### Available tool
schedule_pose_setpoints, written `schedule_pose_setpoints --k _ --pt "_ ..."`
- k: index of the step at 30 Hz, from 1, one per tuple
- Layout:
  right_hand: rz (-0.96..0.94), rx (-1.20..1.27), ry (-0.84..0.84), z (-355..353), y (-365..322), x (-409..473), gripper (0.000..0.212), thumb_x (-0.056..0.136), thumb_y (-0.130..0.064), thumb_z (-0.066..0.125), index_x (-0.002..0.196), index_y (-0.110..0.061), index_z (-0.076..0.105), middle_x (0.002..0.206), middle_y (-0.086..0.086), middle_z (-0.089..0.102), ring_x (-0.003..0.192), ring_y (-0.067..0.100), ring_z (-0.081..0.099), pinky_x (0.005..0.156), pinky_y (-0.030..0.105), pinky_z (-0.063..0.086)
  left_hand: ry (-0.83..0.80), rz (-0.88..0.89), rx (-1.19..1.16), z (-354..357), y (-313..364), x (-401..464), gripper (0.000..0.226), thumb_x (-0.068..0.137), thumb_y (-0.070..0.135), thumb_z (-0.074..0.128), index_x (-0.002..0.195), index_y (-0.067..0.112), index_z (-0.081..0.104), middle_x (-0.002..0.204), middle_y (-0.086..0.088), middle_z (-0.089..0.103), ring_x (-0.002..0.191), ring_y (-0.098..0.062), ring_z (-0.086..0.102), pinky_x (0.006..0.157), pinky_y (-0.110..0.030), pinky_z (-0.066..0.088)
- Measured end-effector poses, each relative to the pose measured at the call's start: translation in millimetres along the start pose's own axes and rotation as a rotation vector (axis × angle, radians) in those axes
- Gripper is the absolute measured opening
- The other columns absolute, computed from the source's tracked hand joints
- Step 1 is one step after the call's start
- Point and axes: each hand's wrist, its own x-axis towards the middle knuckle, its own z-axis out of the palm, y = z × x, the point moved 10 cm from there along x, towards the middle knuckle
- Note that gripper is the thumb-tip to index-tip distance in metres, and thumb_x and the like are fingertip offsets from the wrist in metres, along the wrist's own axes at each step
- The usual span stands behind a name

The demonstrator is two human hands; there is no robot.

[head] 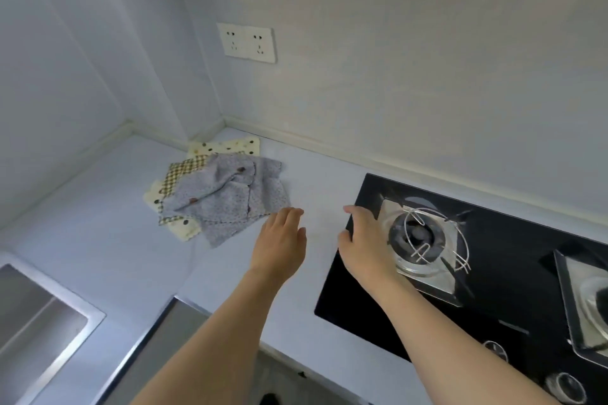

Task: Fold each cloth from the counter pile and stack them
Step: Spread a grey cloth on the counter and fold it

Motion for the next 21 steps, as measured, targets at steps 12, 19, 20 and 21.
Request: schedule_pose_setpoints --k 12,19,20,21 --pt "-0.119 -0.006 -0.215 146 -101 50 0.038 0.093 -0.012 0.045 0.130 -0.013 0.052 0.134 0.003 0.050 0.120 0.020 0.049 0.104 0.033 0.037 0.021 -0.202 0.085 -76 -206 10 0.028 0.093 0.010 0.050 0.116 0.015 0.066 0.123 -0.004 0.063 0.115 -0.028 0.053 0.095 -0.036 0.041" --pt "-0.192 -0.063 -0.255 252 -109 109 0.028 0.092 -0.013 0.051 0.118 -0.012 0.059 0.119 0.004 0.056 0.104 0.022 0.057 0.091 0.037 0.046 -0.075 -0.081 -0.037 -41 -276 67 0.029 0.096 0.009 0.045 0.112 0.021 0.066 0.119 0.005 0.061 0.107 -0.017 0.058 0.082 -0.025 0.046" --pt "-0.203 -0.087 -0.253 270 -102 118 0.027 0.091 -0.013 0.051 0.117 -0.011 0.060 0.117 0.005 0.056 0.103 0.023 0.056 0.091 0.037 0.046 -0.078 -0.043 -0.061 -29 -282 75 0.028 0.095 0.009 0.047 0.111 0.021 0.066 0.117 0.006 0.061 0.105 -0.015 0.059 0.080 -0.025 0.047" --pt "-0.198 -0.096 -0.239 284 -91 126 0.026 0.090 -0.012 0.053 0.115 -0.009 0.060 0.115 0.005 0.056 0.104 0.023 0.056 0.091 0.035 0.045 -0.077 0.002 -0.091 -18 -286 82 0.025 0.095 0.010 0.049 0.109 0.021 0.067 0.114 0.008 0.061 0.103 -0.014 0.059 0.080 -0.026 0.048"
